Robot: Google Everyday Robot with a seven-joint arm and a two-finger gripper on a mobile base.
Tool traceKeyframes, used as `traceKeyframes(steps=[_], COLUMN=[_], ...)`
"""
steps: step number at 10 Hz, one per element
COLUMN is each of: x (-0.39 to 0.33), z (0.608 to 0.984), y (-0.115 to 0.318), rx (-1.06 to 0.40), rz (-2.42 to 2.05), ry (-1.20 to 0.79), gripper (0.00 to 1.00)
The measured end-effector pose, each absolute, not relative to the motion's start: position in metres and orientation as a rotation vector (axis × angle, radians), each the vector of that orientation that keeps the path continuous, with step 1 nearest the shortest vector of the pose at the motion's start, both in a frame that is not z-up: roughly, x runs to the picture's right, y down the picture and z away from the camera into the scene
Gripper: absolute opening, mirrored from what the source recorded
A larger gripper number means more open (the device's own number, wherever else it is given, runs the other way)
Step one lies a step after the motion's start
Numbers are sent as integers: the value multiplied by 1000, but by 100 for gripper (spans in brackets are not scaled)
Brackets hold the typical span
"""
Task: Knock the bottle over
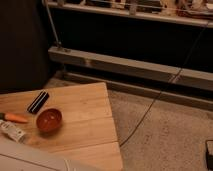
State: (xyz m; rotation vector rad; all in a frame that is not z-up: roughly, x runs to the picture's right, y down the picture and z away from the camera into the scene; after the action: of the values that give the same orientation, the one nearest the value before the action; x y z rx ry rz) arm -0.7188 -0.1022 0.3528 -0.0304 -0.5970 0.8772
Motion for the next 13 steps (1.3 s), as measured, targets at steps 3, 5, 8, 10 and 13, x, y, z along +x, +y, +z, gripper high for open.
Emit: traceKeyframes(steps=[3, 5, 8, 10, 13], x=[-719, -719, -719, -719, -719], z=[353, 353, 353, 353, 353], y=[-102, -102, -102, -102, -102], rx=[-31, -31, -31, -31, -31], rz=[877, 877, 877, 877, 877], ry=[-597, -597, -597, -597, -597], gripper=[80, 80, 80, 80, 80])
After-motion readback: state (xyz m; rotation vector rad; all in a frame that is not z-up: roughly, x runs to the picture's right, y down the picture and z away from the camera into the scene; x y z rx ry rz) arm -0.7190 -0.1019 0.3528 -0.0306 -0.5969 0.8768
